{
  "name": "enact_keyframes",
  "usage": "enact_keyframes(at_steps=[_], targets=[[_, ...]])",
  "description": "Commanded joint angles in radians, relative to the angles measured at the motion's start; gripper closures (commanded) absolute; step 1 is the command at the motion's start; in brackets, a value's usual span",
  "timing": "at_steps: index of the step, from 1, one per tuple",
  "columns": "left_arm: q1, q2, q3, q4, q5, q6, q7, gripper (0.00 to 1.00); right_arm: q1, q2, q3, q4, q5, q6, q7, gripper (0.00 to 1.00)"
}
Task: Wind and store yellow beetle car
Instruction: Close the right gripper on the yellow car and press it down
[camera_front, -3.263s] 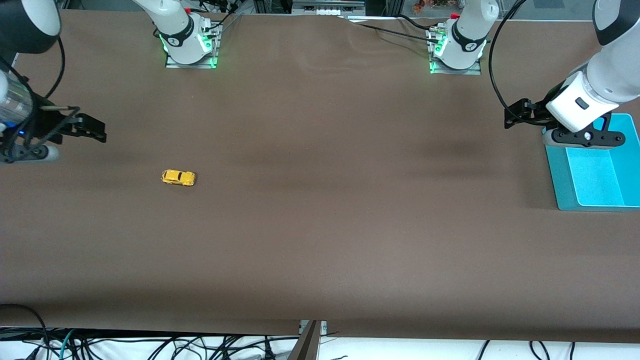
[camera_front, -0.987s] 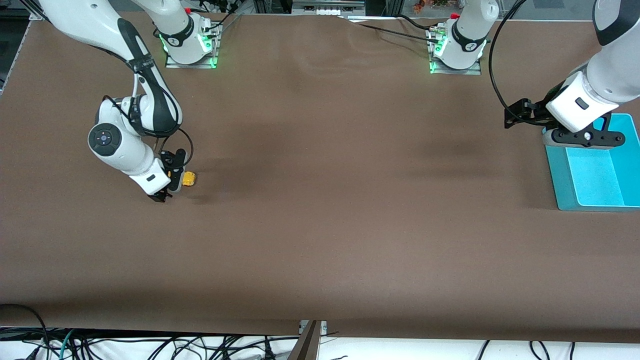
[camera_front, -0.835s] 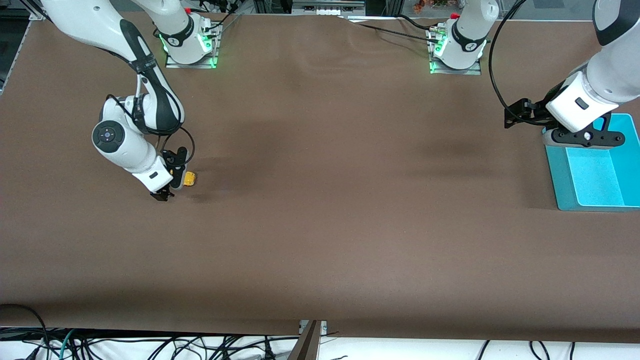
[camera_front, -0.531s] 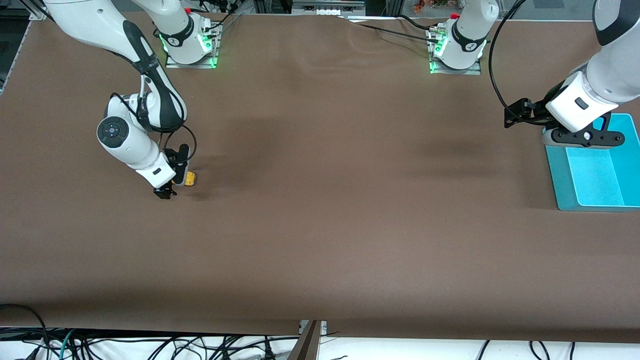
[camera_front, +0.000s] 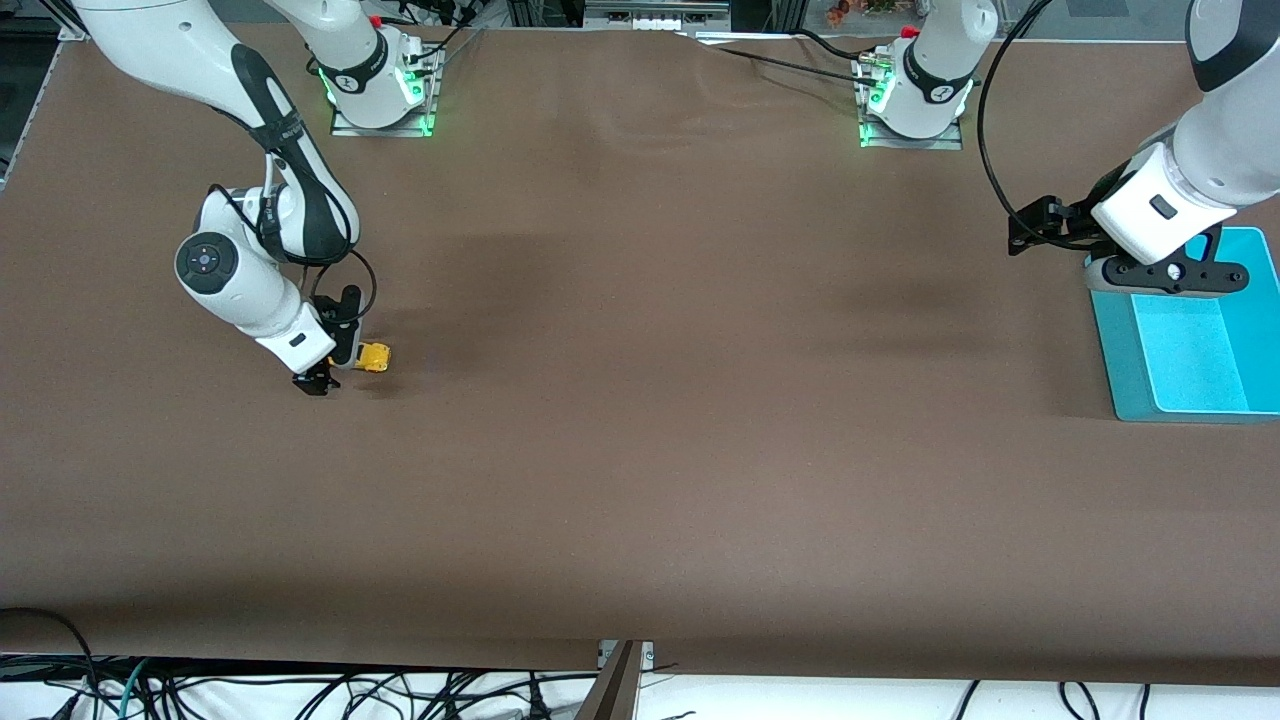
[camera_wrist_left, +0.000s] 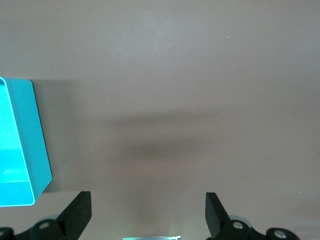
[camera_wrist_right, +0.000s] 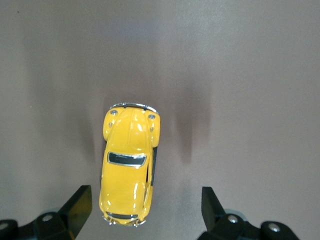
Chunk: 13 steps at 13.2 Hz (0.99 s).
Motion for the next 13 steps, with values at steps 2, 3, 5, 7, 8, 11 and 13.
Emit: enact_keyframes(at_steps=[2, 3, 5, 7, 8, 11, 13], targets=[[0.006, 0.010, 0.002, 0.027, -0.023, -0.026, 0.004, 0.00, -0.007, -0.039, 0.007, -0.047, 0.009, 0.029, -0.020, 0.51], [0.008, 0.010, 0.002, 0.027, -0.025, -0.026, 0.004, 0.00, -0.005, -0.039, 0.007, -0.047, 0.009, 0.029, -0.018, 0.55], [0.008, 0.010, 0.002, 0.027, -0.025, -0.026, 0.004, 0.00, -0.005, -0.039, 0.007, -0.045, 0.009, 0.029, -0.018, 0.58], [0.009, 0.012, 0.002, 0.029, -0.023, -0.026, 0.004, 0.00, -0.005, -0.039, 0.009, -0.045, 0.009, 0.029, -0.018, 0.66], [0.009, 0.012, 0.002, 0.029, -0.025, -0.026, 0.004, 0.00, -0.005, -0.037, 0.009, -0.045, 0.009, 0.029, -0.018, 0.67], [0.009, 0.010, 0.002, 0.029, -0.025, -0.026, 0.004, 0.00, -0.007, -0.025, 0.007, -0.047, 0.011, 0.035, -0.020, 0.67], [0.008, 0.012, 0.002, 0.029, -0.025, -0.026, 0.004, 0.00, -0.042, -0.002, 0.004, -0.047, 0.011, 0.042, -0.026, 0.67]])
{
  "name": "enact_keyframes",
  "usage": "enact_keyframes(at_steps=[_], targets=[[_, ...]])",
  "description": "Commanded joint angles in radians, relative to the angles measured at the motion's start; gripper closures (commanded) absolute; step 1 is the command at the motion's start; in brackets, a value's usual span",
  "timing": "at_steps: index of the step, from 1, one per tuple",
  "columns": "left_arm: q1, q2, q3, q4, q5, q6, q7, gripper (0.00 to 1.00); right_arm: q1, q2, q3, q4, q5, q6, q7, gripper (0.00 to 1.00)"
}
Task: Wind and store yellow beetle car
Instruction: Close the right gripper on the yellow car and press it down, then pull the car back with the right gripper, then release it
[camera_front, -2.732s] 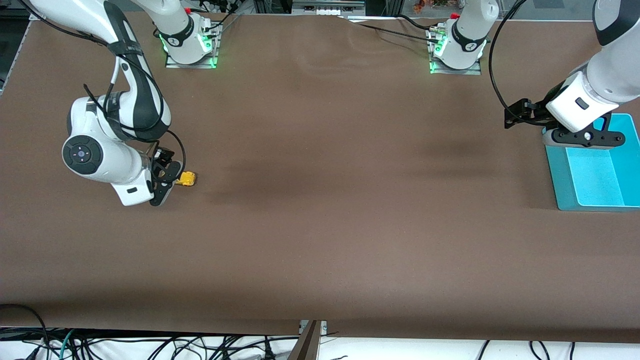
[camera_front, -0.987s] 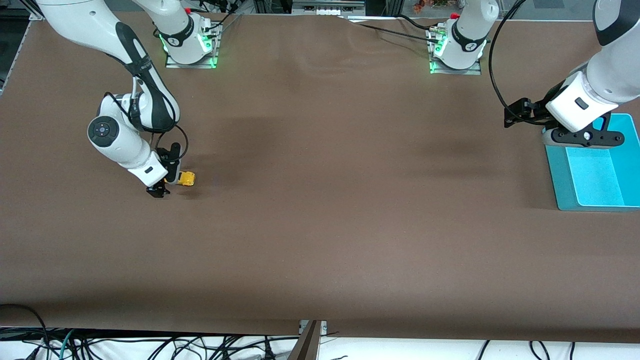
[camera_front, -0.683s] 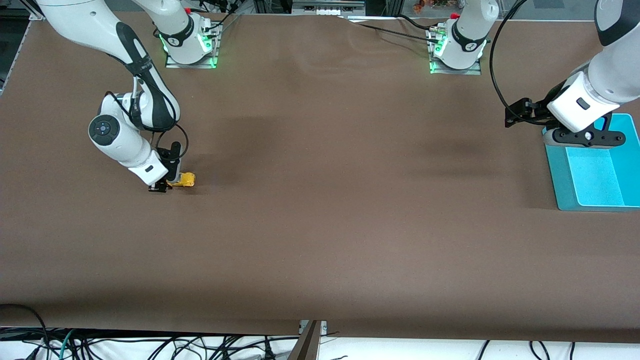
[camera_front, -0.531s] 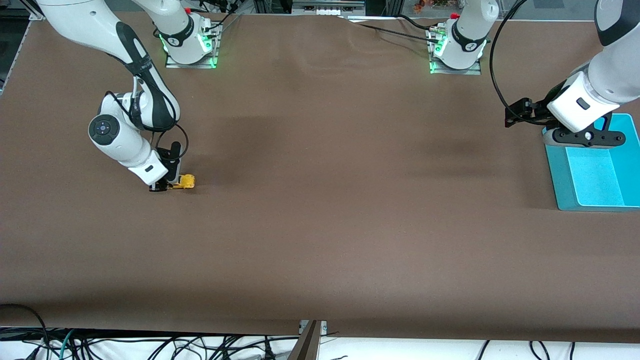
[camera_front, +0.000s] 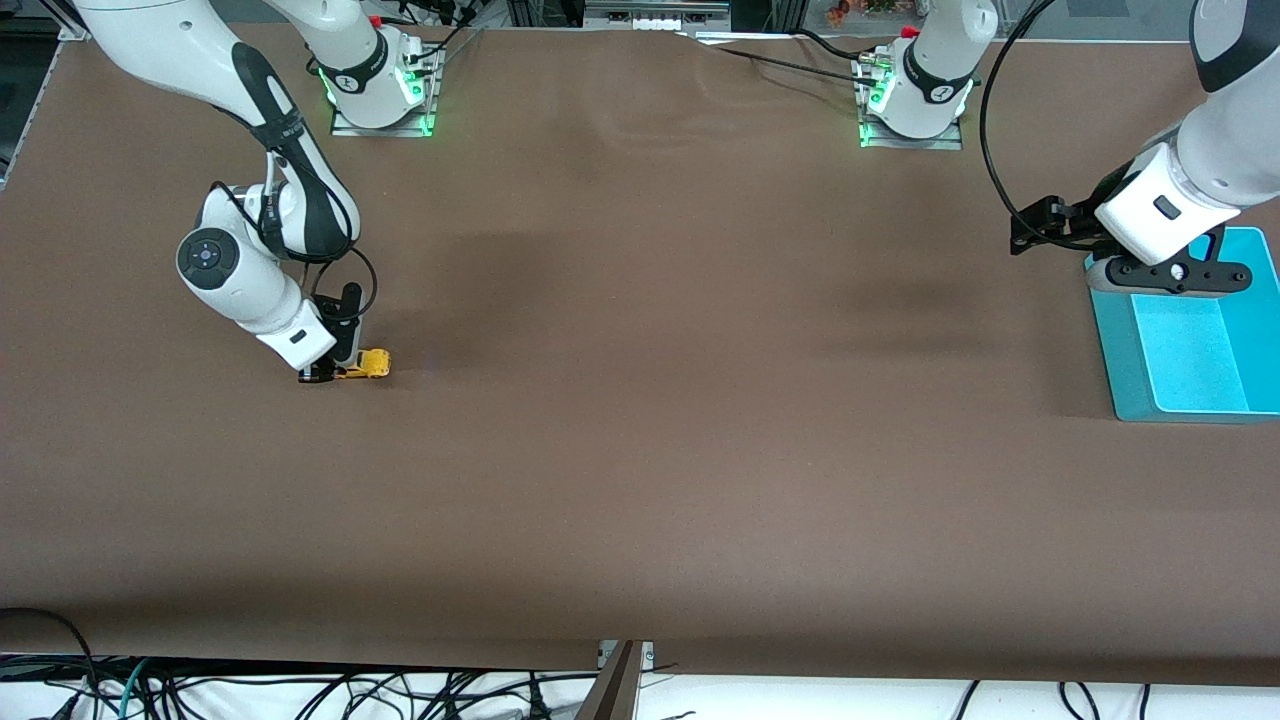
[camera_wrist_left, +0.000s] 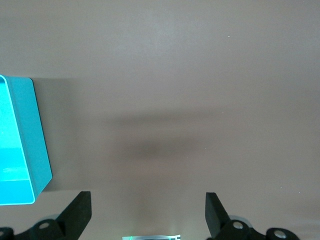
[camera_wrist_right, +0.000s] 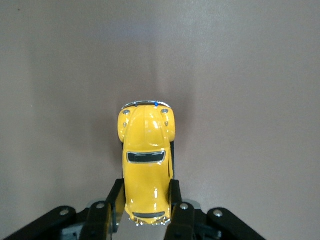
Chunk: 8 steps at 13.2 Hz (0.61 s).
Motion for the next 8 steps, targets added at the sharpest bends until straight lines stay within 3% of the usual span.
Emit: enact_keyframes(at_steps=[1, 8], targets=[[0.005, 0.012, 0.001, 0.029, -0.024, -0.023, 0.003, 0.00, -0.072, 0.017, 0.005, -0.028, 0.008, 0.038, -0.064, 0.67], [0.005, 0.012, 0.001, 0.029, -0.024, -0.023, 0.003, 0.00, -0.296, 0.068, 0.008, 0.004, 0.005, 0.101, -0.283, 0.65]])
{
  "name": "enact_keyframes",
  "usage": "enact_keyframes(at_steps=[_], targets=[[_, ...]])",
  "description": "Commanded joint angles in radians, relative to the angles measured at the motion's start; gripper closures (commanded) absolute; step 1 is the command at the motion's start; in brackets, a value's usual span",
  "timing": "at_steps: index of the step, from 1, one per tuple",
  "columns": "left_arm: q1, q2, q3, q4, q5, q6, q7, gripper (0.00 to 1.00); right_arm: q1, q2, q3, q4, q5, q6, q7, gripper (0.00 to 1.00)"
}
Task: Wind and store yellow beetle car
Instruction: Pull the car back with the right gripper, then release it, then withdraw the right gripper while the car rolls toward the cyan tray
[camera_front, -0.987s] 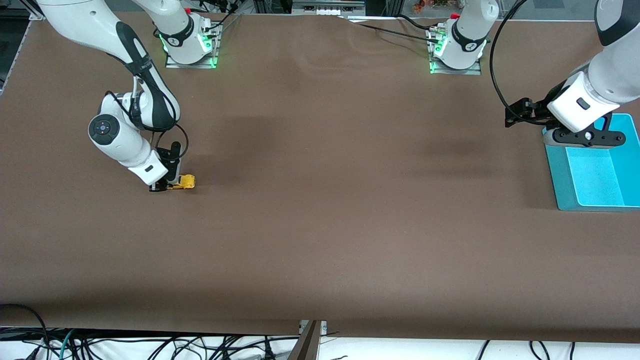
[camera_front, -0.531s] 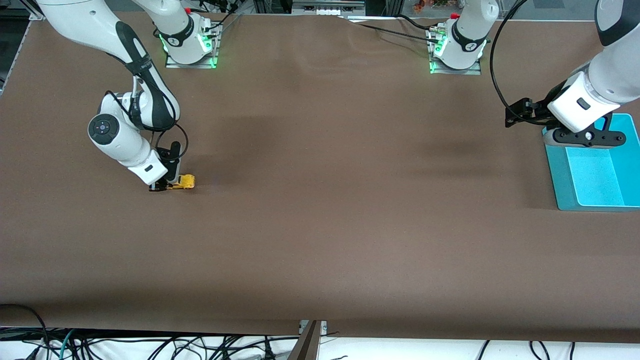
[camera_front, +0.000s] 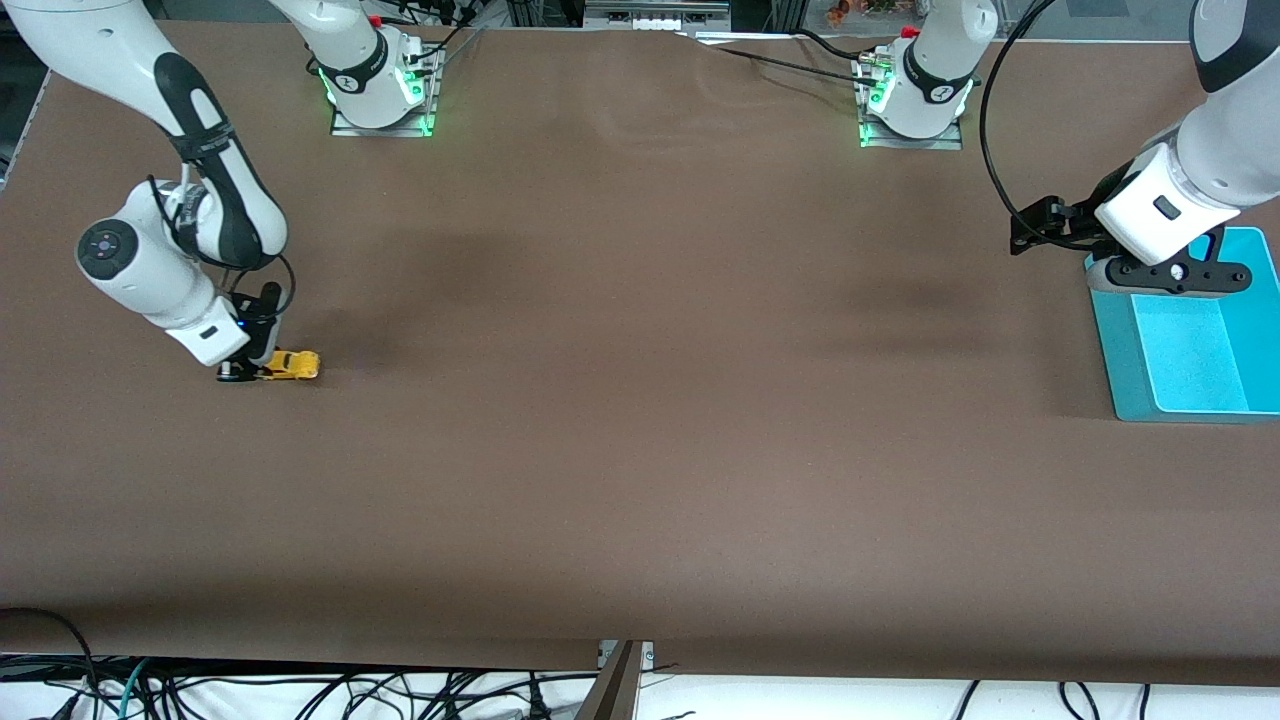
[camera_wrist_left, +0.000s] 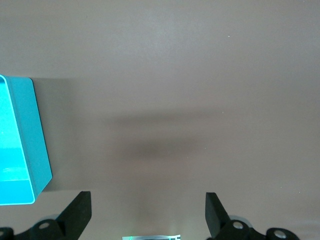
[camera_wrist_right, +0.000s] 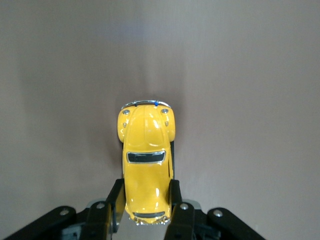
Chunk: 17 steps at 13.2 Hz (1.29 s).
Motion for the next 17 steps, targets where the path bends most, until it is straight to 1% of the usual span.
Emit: enact_keyframes(at_steps=[1, 3, 4, 6, 7, 12, 14, 17], targets=[[0.005, 0.011, 0.001, 0.029, -0.024, -0.023, 0.003, 0.00, -0.066, 0.072, 0.013, 0.022, 0.007, 0.032, -0.075, 0.65], [0.005, 0.011, 0.000, 0.029, -0.024, -0.023, 0.003, 0.00, -0.071, 0.077, 0.015, 0.032, 0.008, 0.032, -0.086, 0.64], [0.005, 0.011, 0.001, 0.029, -0.024, -0.023, 0.003, 0.00, -0.071, 0.075, 0.016, 0.033, 0.008, 0.031, -0.085, 0.56], [0.005, 0.011, 0.001, 0.029, -0.024, -0.023, 0.001, 0.00, -0.068, 0.069, 0.030, 0.033, 0.016, 0.028, -0.082, 0.00], [0.005, 0.011, 0.000, 0.029, -0.024, -0.023, 0.000, 0.00, -0.066, 0.063, 0.039, 0.035, 0.020, 0.026, -0.082, 0.00], [0.005, 0.011, 0.000, 0.029, -0.024, -0.023, 0.000, 0.00, -0.066, 0.049, 0.039, 0.035, 0.020, 0.023, -0.080, 0.00], [0.005, 0.011, 0.000, 0.029, -0.024, -0.023, 0.000, 0.00, -0.066, 0.043, 0.048, 0.035, 0.020, 0.022, -0.077, 0.00], [0.005, 0.011, 0.000, 0.029, -0.024, -0.023, 0.000, 0.00, -0.065, 0.037, 0.054, 0.058, 0.025, -0.015, -0.074, 0.00]])
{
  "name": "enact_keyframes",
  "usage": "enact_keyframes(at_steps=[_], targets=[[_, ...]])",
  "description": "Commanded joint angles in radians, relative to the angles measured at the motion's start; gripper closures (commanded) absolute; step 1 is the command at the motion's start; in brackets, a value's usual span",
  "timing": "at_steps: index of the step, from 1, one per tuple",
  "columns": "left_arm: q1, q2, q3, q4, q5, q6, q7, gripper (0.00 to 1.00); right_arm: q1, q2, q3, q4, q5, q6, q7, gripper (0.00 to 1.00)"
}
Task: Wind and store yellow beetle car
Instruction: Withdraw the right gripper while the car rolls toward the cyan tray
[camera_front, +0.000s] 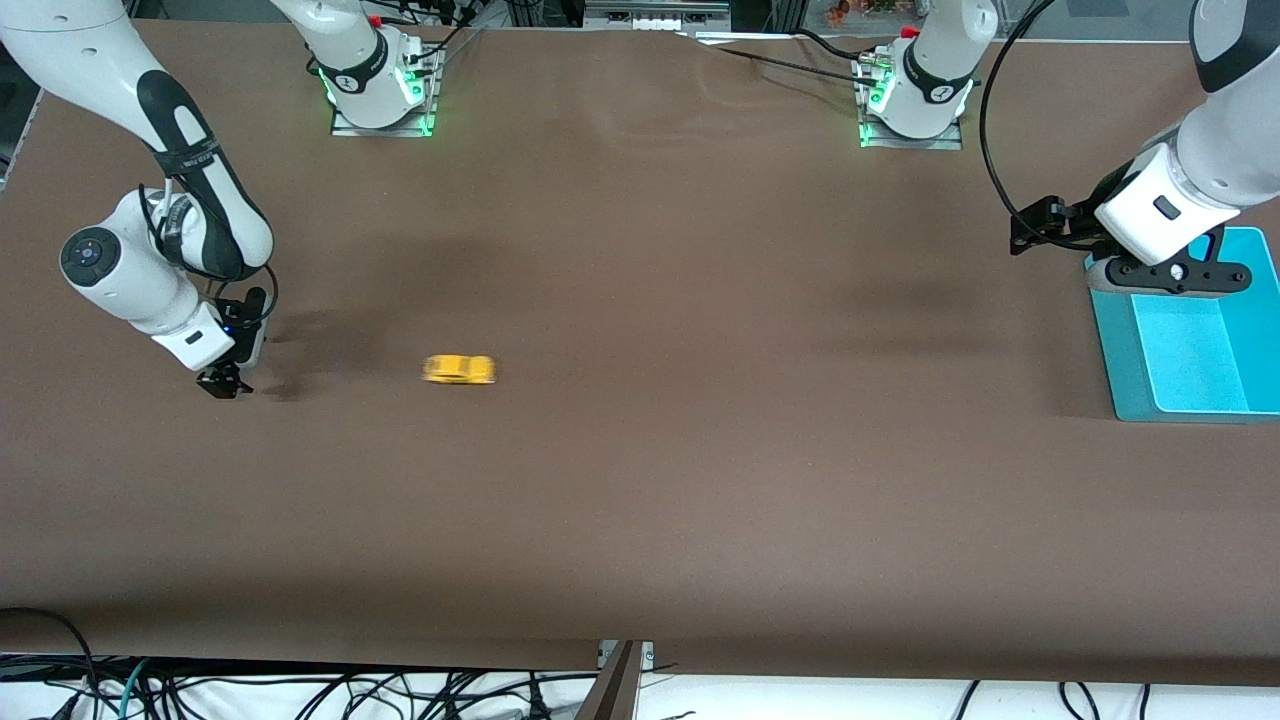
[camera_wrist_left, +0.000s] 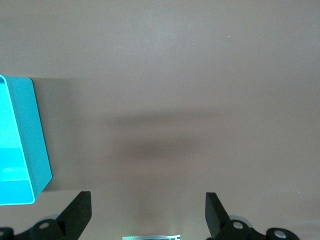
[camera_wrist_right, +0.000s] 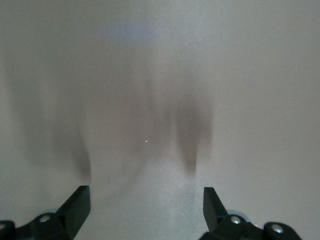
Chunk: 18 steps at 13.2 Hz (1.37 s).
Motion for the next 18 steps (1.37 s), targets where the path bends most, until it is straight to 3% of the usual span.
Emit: enact_keyframes(at_steps=[1, 4, 10, 15, 18], targets=[[0.005, 0.011, 0.000, 0.029, -0.024, -0.023, 0.000, 0.00, -0.013, -0.015, 0.037, 0.035, 0.053, -0.048, -0.008, 0.00], [0.005, 0.011, 0.000, 0.029, -0.024, -0.023, -0.003, 0.00, -0.009, -0.015, 0.051, 0.097, 0.128, -0.163, 0.076, 0.00], [0.004, 0.011, -0.002, 0.030, -0.025, -0.023, -0.007, 0.00, -0.006, -0.023, 0.149, 0.240, 0.130, -0.359, 0.387, 0.00], [0.010, 0.013, 0.000, 0.015, -0.022, -0.026, 0.012, 0.00, 0.000, -0.033, 0.252, 0.392, 0.124, -0.586, 0.784, 0.00], [0.051, 0.057, 0.001, 0.012, -0.007, -0.023, 0.149, 0.00, 0.069, -0.033, 0.252, 0.531, 0.112, -0.746, 1.055, 0.00]])
